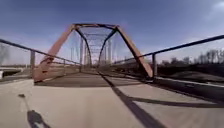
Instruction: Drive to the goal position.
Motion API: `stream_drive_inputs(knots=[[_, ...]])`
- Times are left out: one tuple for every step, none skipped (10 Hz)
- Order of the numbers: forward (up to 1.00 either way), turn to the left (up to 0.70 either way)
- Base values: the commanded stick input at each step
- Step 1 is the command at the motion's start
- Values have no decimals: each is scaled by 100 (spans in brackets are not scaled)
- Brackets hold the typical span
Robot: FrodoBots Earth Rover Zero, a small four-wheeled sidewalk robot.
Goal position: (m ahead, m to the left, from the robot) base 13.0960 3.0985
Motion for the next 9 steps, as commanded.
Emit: stream_drive_inputs(knots=[[85, 0], [85, 0], [85, 0], [85, 0], [85, 0], [85, 0], [85, 34], [85, 34], [85, 34]])
